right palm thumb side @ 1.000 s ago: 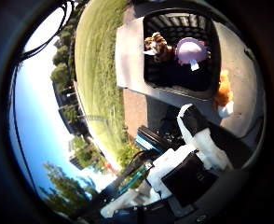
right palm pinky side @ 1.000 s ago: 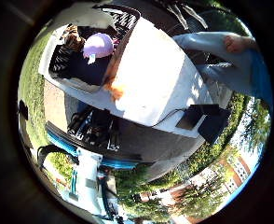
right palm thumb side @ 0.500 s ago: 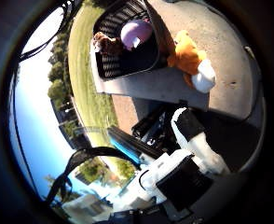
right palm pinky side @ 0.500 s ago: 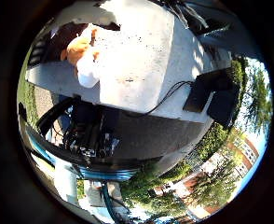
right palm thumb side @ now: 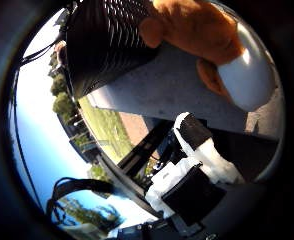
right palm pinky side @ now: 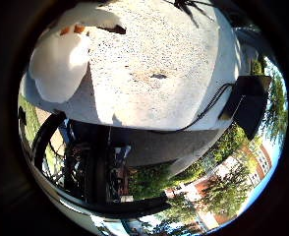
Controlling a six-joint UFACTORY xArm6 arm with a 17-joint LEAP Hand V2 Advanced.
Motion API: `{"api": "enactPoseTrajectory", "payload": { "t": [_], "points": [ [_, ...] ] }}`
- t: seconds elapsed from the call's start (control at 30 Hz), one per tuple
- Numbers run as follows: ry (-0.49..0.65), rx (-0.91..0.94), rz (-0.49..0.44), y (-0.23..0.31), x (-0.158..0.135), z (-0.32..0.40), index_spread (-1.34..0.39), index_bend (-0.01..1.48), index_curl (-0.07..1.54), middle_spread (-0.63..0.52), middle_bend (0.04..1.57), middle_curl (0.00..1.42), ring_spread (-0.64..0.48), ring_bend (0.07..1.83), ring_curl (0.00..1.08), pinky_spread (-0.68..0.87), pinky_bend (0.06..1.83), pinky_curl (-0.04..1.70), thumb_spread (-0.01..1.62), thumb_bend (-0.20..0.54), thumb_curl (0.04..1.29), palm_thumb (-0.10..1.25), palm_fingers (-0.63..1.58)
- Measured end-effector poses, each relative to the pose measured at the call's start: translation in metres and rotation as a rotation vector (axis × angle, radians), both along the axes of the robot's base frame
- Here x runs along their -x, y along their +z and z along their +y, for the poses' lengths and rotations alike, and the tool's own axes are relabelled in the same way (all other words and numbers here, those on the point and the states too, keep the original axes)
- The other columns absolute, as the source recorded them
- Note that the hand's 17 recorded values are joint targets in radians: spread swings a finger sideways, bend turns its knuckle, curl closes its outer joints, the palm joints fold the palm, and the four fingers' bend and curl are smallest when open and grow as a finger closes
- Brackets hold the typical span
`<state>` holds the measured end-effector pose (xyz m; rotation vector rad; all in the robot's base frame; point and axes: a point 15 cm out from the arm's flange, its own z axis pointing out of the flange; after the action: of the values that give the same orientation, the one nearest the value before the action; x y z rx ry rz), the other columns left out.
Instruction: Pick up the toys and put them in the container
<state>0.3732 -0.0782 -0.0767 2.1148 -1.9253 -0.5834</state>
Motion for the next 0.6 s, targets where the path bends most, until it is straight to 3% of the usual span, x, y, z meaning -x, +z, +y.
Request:
{"api": "enactPoseTrajectory", "payload": {
  "t": [0.2, 0.37, 0.5, 0.6],
  "points": [
    [0.029, 0.033, -0.025, -0.012, -0.012, 0.025, 0.0, 0.11, 0.2, 0.04, 0.33, 0.4, 0.21, 0.72, 0.4, 0.4, 0.76, 0.28, 1.12, -0.019, 0.37, 0.61, 0.43],
    [0.035, 0.039, -0.019, -0.014, -0.012, 0.03, -0.13, 0.11, 0.14, -0.06, 0.62, 0.55, 0.13, 1.06, 0.53, 0.36, 0.86, 0.33, 1.09, 0.007, 0.42, 0.75, 0.64],
    [0.062, 0.081, -0.019, -0.012, -0.015, 0.03, -0.27, 0.21, 0.07, -0.14, 0.85, 0.71, 0.04, 1.3, 0.66, 0.33, 1.0, 0.42, 1.06, 0.003, 0.47, 0.86, 0.73],
    [0.061, 0.132, -0.03, -0.011, -0.02, 0.019, -0.36, 0.34, 0.04, -0.19, 0.92, 0.79, 0.0, 1.35, 0.69, 0.31, 1.18, 0.5, 1.04, 0.007, 0.5, 0.93, 0.87]
  ]
}}
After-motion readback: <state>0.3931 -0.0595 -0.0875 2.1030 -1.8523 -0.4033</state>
